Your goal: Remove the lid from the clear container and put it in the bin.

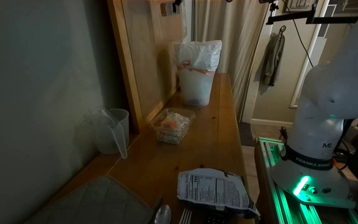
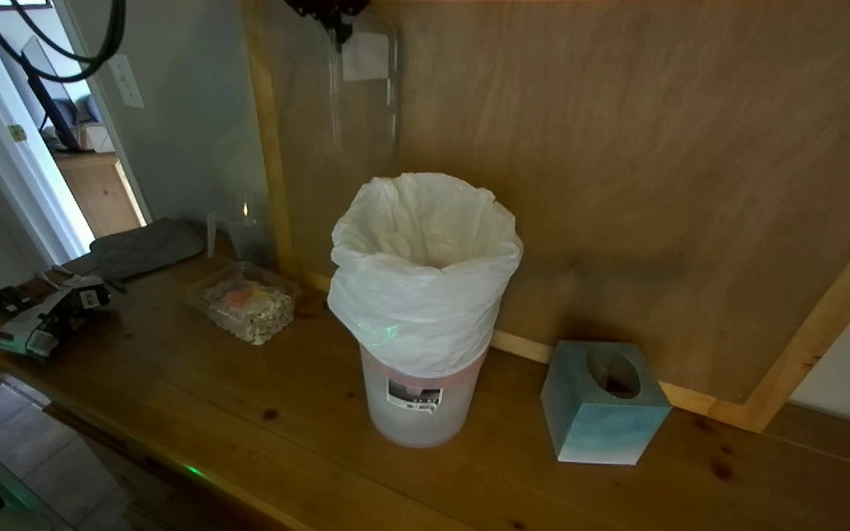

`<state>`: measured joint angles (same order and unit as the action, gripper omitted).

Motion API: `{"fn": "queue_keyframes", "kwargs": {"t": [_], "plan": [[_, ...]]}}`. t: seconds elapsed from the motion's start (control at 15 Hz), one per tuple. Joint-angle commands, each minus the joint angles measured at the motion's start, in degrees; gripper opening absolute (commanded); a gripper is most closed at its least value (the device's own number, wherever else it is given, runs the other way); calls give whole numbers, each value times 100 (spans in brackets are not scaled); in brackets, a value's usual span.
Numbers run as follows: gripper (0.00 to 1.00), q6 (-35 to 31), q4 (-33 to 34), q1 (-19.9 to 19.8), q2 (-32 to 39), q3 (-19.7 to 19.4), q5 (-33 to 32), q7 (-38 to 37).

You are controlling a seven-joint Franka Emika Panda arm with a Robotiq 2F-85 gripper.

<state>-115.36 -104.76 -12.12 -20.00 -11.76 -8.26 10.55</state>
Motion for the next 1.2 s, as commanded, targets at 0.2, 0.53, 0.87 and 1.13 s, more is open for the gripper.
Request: {"fn": "queue_keyframes", "kwargs": {"t": [0.2,0.53,0.87,1.13], "plan": [[2,-306,220,-278,51,127,-1239,-643],[2,-101,202,-377,58,204,-2057,-847],[2,233,205,-263,91,192,-2023,-764],[2,412,229,-231,107,195,-2012,-731]]}}
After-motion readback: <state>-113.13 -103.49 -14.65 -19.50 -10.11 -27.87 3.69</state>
